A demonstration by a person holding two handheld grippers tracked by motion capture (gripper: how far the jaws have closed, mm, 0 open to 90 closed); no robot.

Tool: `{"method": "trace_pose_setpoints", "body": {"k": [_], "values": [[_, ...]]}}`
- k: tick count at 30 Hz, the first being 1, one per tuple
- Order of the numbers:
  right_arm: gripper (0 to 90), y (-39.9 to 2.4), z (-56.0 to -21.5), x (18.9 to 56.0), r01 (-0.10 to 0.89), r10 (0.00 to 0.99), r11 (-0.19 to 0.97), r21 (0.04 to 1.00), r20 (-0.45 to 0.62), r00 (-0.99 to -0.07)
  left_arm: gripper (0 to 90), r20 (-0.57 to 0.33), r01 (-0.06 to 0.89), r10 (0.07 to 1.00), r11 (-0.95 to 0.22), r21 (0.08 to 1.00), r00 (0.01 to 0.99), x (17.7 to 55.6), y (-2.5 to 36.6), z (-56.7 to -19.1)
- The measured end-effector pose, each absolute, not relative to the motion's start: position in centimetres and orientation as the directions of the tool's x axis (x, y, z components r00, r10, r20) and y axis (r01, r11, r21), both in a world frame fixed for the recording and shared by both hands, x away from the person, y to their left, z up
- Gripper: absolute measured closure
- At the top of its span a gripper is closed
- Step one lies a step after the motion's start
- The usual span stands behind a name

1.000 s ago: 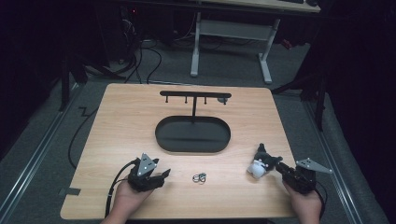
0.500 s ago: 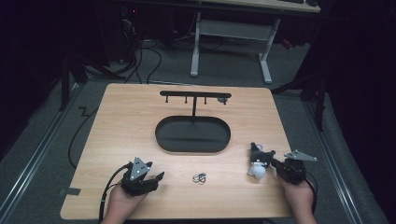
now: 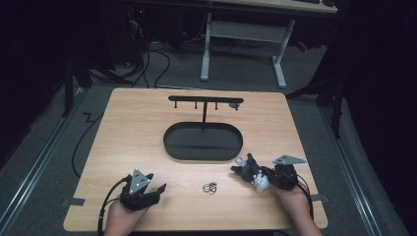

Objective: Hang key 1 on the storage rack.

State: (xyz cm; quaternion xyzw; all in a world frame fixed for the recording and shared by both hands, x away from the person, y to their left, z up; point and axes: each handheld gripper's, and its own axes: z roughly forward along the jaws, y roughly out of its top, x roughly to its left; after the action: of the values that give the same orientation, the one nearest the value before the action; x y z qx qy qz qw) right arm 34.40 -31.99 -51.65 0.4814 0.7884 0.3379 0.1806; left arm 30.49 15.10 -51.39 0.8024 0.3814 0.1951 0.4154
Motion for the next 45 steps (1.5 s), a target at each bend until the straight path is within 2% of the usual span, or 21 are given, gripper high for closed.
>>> {"method": "trace_pose_setpoints", "body": {"k": [15, 25, 30, 33, 34, 36, 38, 45], "values": [[89.6, -33.8, -51.8, 32.1, 0.672, 0.901, 0.279, 0.686, 0.056, -0.431, 40.3, -0.024, 0.434, 0.747, -0.360, 0.826, 0.665, 31.8, 13.9, -51.0], [88.9, -33.1, -51.9, 30.2, 0.672, 0.886, 0.304, 0.675, 0.060, -0.461, 40.4, -0.026, 0.415, 0.716, -0.373, 0.830, 0.697, 32.5, 12.6, -50.9], [84.1, -33.8, -51.5, 29.7, 0.668, 0.904, 0.282, 0.689, 0.042, -0.426, 42.2, -0.012, 0.403, 0.718, -0.377, 0.834, 0.696, 32.7, 12.9, -50.1], [80.9, -34.1, -51.5, 29.7, 0.672, 0.909, 0.265, 0.692, 0.053, -0.413, 40.2, 0.018, 0.404, 0.728, -0.401, 0.822, 0.686, 32.9, 13.4, -49.9], [76.3, -34.3, -51.5, 29.7, 0.672, 0.913, 0.259, 0.693, 0.052, -0.404, 39.8, 0.023, 0.420, 0.741, -0.406, 0.812, 0.671, 32.9, 14.4, -50.1], [75.7, -34.4, -51.5, 29.8, 0.668, 0.912, 0.264, 0.695, 0.045, -0.408, 39.8, 0.007, 0.431, 0.748, -0.390, 0.814, 0.663, 32.8, 15.0, -50.3], [71.2, -34.4, -51.4, 29.9, 0.668, 0.915, 0.264, 0.695, 0.039, -0.402, 39.5, -0.030, 0.453, 0.765, -0.349, 0.821, 0.644, 32.5, 16.4, -51.1], [65.3, -34.3, -51.2, 30.4, 0.690, 0.917, 0.264, 0.674, 0.048, -0.397, 38.4, -0.022, 0.421, 0.756, -0.340, 0.841, 0.654, 32.3, 17.0, -51.1]]}}
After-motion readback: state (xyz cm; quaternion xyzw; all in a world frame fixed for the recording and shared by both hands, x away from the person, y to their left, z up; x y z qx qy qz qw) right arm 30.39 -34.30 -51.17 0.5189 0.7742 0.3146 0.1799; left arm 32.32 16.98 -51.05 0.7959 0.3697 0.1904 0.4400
